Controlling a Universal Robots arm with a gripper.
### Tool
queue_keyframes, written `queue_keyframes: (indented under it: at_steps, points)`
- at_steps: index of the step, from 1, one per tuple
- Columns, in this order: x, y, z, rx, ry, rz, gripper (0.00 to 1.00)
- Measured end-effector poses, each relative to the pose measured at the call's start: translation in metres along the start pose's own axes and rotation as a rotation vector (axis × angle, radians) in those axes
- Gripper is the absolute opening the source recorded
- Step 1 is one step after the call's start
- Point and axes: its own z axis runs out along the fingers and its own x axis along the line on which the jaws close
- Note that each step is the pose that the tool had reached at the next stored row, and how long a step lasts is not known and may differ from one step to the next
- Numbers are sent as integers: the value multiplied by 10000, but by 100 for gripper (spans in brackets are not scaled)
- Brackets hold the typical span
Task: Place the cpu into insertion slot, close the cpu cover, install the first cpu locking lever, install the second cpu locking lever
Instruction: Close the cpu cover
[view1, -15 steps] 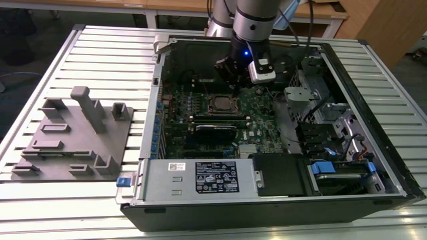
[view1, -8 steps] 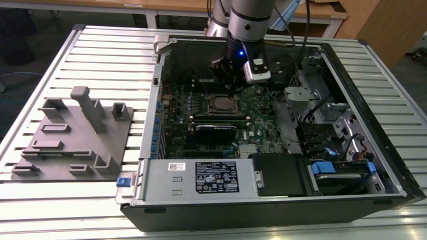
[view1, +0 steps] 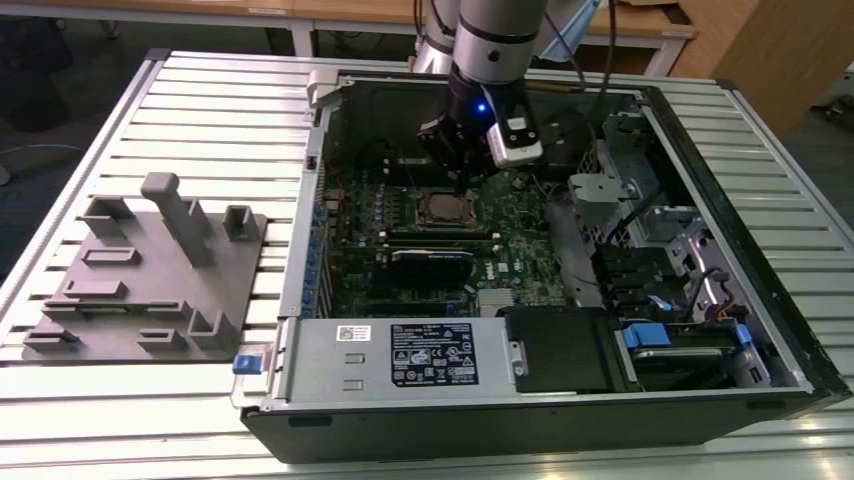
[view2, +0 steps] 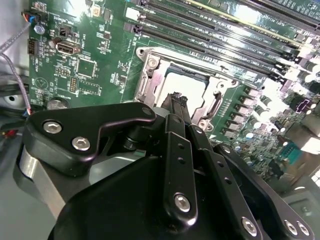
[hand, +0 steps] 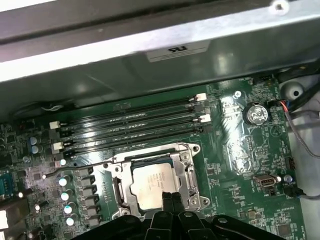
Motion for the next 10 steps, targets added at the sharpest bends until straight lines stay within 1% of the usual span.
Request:
queue_keyframes:
  at_steps: [6, 7, 10]
  points:
    - [33, -9, 20, 4, -18, -222, 11]
    - [38, -10, 21, -5, -32, -234, 11]
    - [46, -13, 26, -71, -104, -303, 11]
